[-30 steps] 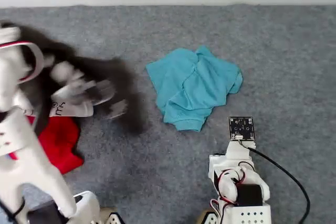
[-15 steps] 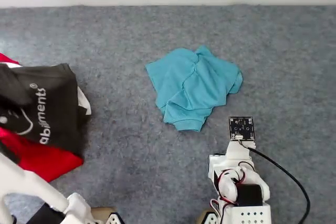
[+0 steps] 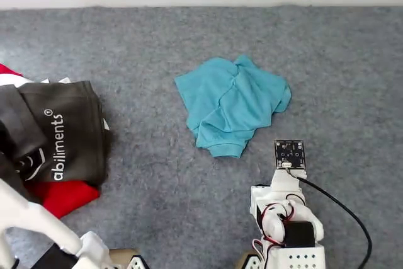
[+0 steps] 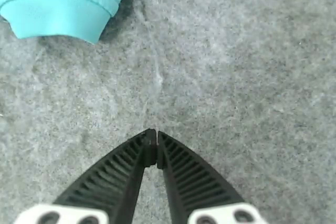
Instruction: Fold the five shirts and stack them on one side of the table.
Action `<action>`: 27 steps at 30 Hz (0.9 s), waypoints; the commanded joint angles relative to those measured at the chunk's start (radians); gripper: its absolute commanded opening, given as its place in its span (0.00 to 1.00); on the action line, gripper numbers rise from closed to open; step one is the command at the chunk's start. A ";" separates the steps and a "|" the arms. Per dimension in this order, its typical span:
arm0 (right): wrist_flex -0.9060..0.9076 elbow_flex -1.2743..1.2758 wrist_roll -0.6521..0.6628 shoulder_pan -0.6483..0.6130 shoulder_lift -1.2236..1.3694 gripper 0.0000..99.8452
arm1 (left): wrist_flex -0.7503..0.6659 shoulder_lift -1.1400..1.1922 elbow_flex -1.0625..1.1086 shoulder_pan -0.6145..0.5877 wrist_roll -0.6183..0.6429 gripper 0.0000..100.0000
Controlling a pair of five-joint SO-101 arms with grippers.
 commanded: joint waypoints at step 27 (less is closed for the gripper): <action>0.007 0.014 0.008 -0.001 -0.004 0.01 | 0.381 0.103 0.285 0.534 -0.101 0.27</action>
